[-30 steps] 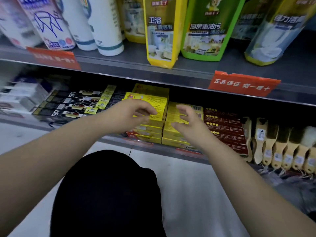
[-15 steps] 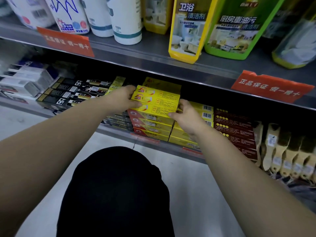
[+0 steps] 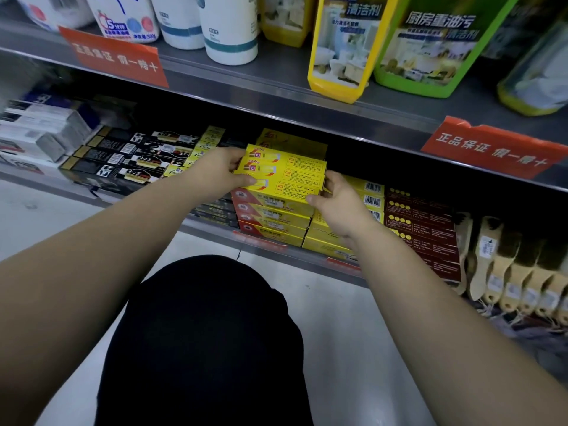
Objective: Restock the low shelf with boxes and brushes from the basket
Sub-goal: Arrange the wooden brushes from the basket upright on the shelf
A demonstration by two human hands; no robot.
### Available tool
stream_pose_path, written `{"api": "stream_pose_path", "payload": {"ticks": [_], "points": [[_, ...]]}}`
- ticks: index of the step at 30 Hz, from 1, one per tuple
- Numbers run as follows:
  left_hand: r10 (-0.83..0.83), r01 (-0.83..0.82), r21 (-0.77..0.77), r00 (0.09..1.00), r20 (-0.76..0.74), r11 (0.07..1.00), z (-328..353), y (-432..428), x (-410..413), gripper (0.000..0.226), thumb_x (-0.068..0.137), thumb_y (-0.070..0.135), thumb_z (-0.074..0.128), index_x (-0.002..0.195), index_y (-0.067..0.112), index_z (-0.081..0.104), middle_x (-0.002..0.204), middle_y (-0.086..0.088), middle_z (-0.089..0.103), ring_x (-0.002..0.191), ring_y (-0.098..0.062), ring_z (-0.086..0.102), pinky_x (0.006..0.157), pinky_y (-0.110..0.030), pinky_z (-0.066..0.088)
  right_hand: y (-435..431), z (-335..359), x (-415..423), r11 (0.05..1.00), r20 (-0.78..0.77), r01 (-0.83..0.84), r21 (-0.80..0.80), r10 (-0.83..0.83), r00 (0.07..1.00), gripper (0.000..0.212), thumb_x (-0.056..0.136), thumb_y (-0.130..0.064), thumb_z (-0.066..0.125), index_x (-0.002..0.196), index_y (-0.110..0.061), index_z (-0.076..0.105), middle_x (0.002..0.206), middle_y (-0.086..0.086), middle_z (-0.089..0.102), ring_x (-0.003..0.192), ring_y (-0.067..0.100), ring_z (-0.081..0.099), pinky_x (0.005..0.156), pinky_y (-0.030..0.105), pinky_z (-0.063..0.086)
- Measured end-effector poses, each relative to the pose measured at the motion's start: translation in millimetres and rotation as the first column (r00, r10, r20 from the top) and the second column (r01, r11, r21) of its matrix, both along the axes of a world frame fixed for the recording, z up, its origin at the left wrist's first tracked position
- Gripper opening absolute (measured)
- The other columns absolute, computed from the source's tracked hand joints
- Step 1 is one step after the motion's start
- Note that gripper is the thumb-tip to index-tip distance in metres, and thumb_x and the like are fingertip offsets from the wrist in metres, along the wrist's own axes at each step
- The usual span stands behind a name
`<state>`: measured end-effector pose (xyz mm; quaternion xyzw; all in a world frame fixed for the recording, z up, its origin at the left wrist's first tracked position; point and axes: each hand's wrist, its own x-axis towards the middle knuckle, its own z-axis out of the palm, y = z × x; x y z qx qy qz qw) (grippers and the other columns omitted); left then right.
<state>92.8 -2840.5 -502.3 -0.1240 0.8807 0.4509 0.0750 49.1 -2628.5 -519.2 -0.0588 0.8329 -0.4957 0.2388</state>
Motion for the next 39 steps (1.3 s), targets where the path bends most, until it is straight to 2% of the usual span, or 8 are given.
{"api": "stream_pose_path", "payload": {"ticks": [8, 11, 15, 21, 28, 33, 36, 39], "points": [[0.012, -0.011, 0.015, 1.0, -0.029, 1.0, -0.9, 0.4, 1.8, 0.048, 0.086, 0.01, 0.064, 0.132, 0.009, 0.048, 0.13, -0.009, 0.057, 0.122, -0.023, 0.052, 0.102, -0.043, 0.043, 2.0, 5.1, 4.3, 1.0, -0.018, 0.015, -0.009, -0.015, 1.0, 0.067, 0.092, -0.018, 0.058, 0.148, -0.016, 0.021, 0.152, 0.008, 0.03, 0.137, 0.025, 0.034, 0.111, 0.036, 0.03], [0.086, -0.087, -0.005, 0.993, -0.086, 0.996, 4.0, -8.2, 6.8, 0.058, 0.089, 0.015, 0.062, 0.141, 0.009, 0.037, 0.144, -0.006, 0.044, 0.131, -0.019, 0.042, 0.108, -0.033, 0.035, -0.2, 11.7, 11.3, 0.999, -0.153, -0.002, 0.052, 0.01, 0.988, 0.064, 0.092, -0.019, 0.058, 0.146, -0.015, 0.025, 0.152, 0.006, 0.029, 0.137, 0.023, 0.033, 0.11, 0.029, 0.027], [0.127, -0.138, -0.063, 0.98, -0.155, 0.988, 10.3, -37.5, 28.3, 0.044, 0.09, 0.017, 0.06, 0.133, 0.016, 0.049, 0.135, 0.0, 0.053, 0.126, -0.016, 0.048, 0.108, -0.033, 0.035, -8.3, 23.7, 13.6, 0.99, -0.329, -0.017, 0.141, 0.063, 0.942, 0.059, 0.091, -0.019, 0.058, 0.143, -0.017, 0.03, 0.148, 0.007, 0.03, 0.134, 0.023, 0.034, 0.101, 0.024, 0.026], [0.088, -0.087, 0.015, 0.994, -0.065, 0.996, 3.6, -27.3, 36.9, 0.054, 0.085, 0.011, 0.065, 0.136, 0.01, 0.046, 0.135, -0.005, 0.053, 0.117, -0.014, 0.053, 0.1, -0.03, 0.042, -11.0, 23.2, 4.3, 0.989, -0.049, 0.059, 0.133, -0.053, 0.997, 0.058, 0.098, -0.022, 0.048, 0.148, -0.012, 0.02, 0.15, 0.012, 0.032, 0.133, 0.03, 0.036, 0.1, 0.031, 0.032], [0.111, -0.113, -0.052, 0.992, -0.055, 0.992, 2.8, -7.1, 18.7, 0.055, 0.081, 0.012, 0.071, 0.132, 0.008, 0.051, 0.132, -0.011, 0.056, 0.117, -0.021, 0.055, 0.095, -0.025, 0.041, -11.9, 12.8, 7.1, 0.986, -0.038, 0.06, 0.153, -0.054, 0.998, 0.04, 0.097, -0.011, 0.046, 0.136, -0.005, 0.039, 0.128, 0.016, 0.052, 0.105, 0.027, 0.051, 0.088, 0.033, 0.041], [0.128, -0.135, -0.078, 0.988, -0.084, 0.988, 2.3, -3.5, 19.8, 0.053, 0.081, 0.012, 0.07, 0.131, 0.009, 0.052, 0.13, -0.009, 0.057, 0.116, -0.019, 0.056, 0.095, -0.024, 0.04, -13.5, 8.8, 9.6, 0.988, -0.042, 0.066, 0.141, -0.061, 0.997, 0.033, 0.095, -0.007, 0.047, 0.128, -0.004, 0.046, 0.12, 0.015, 0.057, 0.104, 0.03, 0.054, 0.089, 0.036, 0.044], [0.138, -0.146, -0.073, 0.985, -0.106, 0.987, 2.0, -1.4, 21.2, 0.05, 0.081, 0.01, 0.07, 0.129, 0.009, 0.054, 0.128, -0.007, 0.059, 0.111, -0.014, 0.056, 0.092, -0.021, 0.039, -13.2, 6.9, 8.8, 0.99, -0.031, 0.065, 0.127, -0.061, 0.998, 0.038, 0.096, -0.008, 0.047, 0.133, -0.004, 0.042, 0.125, 0.015, 0.055, 0.105, 0.028, 0.054, 0.09, 0.037, 0.044], [0.161, -0.165, -0.029, 0.981, -0.112, 0.986, 1.2, -2.7, 22.6, 0.051, 0.081, 0.008, 0.069, 0.129, 0.008, 0.054, 0.128, -0.007, 0.06, 0.107, -0.01, 0.055, 0.092, -0.021, 0.04, -10.3, 6.3, 4.7, 0.99, -0.02, 0.081, 0.115, -0.079, 0.997, 0.054, 0.097, -0.012, 0.047, 0.147, -0.01, 0.026, 0.143, 0.01, 0.041, 0.112, 0.022, 0.048, 0.09, 0.028, 0.035]]}}
